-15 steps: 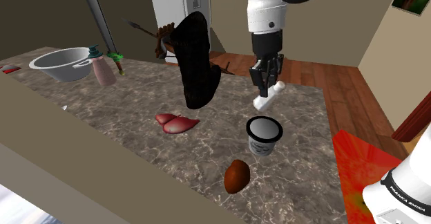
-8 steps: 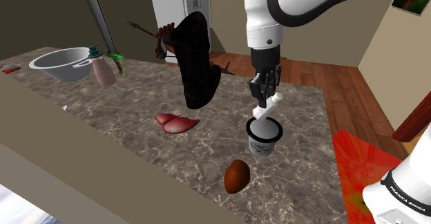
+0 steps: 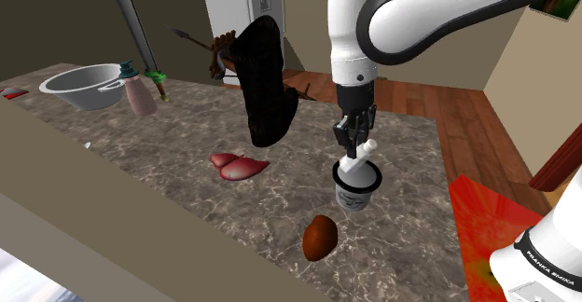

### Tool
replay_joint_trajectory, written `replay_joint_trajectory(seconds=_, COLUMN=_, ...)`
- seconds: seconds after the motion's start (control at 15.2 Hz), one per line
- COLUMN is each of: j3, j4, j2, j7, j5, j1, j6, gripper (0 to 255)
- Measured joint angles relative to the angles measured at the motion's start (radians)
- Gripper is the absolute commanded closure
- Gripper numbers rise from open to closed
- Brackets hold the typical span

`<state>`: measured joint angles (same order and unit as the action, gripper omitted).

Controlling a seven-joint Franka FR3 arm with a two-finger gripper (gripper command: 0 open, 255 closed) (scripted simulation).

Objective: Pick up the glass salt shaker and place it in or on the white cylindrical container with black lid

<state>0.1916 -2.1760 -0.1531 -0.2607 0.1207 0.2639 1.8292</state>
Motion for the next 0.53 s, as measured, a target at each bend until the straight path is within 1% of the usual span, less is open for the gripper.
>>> replay_joint_trajectory(seconds=0.4, j3=0.000, j4=-0.002, j2=0.000, j7=0.001, j5=0.001, j1=0.000, j6=0.007, gripper=255)
replay_joint_trajectory(seconds=0.46, j3=0.000, j4=-0.001, j2=0.000, j7=0.001, j5=0.001, j1=0.000, j6=0.007, gripper=0)
replay_joint_trajectory(seconds=0.53, j3=0.000, j4=-0.003, j2=0.002, j7=0.001, j5=0.000, j1=0.000, j6=0.006, gripper=0)
